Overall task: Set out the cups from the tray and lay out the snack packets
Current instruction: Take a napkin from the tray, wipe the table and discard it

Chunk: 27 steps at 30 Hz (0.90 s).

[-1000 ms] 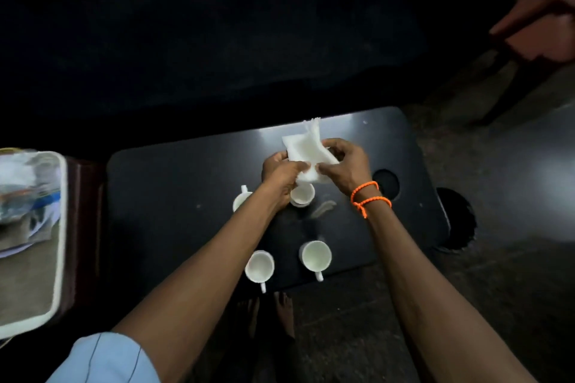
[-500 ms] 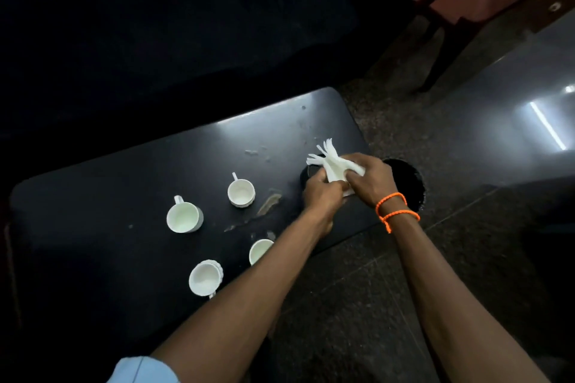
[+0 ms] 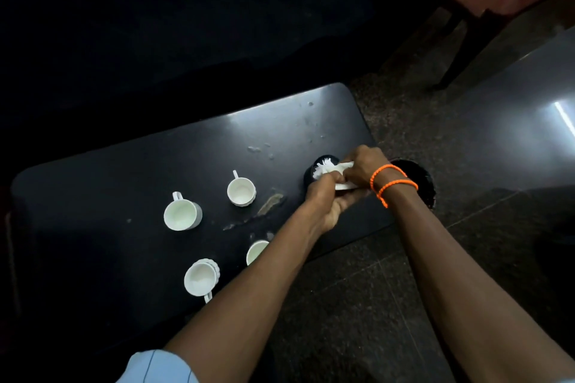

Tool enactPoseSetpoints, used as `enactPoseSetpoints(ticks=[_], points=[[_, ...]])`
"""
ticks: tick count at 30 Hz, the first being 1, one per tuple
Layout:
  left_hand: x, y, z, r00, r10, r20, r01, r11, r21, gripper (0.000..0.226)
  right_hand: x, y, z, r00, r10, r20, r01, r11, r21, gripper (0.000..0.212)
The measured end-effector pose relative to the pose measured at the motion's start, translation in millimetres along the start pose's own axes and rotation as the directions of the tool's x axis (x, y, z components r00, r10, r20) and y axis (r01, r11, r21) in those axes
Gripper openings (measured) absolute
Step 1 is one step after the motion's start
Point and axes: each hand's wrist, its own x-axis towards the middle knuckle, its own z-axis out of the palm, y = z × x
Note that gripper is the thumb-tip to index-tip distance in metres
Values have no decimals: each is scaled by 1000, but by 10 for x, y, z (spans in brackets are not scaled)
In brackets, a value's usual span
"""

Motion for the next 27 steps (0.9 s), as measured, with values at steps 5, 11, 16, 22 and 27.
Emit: enactPoseSetpoints(ticks=[5,11,16,22,27], points=[[81,61,-129,997,-26,-71,24,999,-35,39,161,-122,118,996,73,-50,-71,997,36,42],[197,2,-359,971,65,-229,-31,988,150,21,68,75,196,957,126,-260,-57,965,256,17],[245,31,-280,969,94,-230,-82,995,61,23,78,112,362,954,104,-281,-7,945,326,9],[372,18,-439,865,257,-432,-159,955,250,22,112,153,391,904,279,-325,-41,812,583,42],[416,-38,-519,880,362,-307,-191,862,469,49,100,167,507,929,361,-77,-173,610,773,62]])
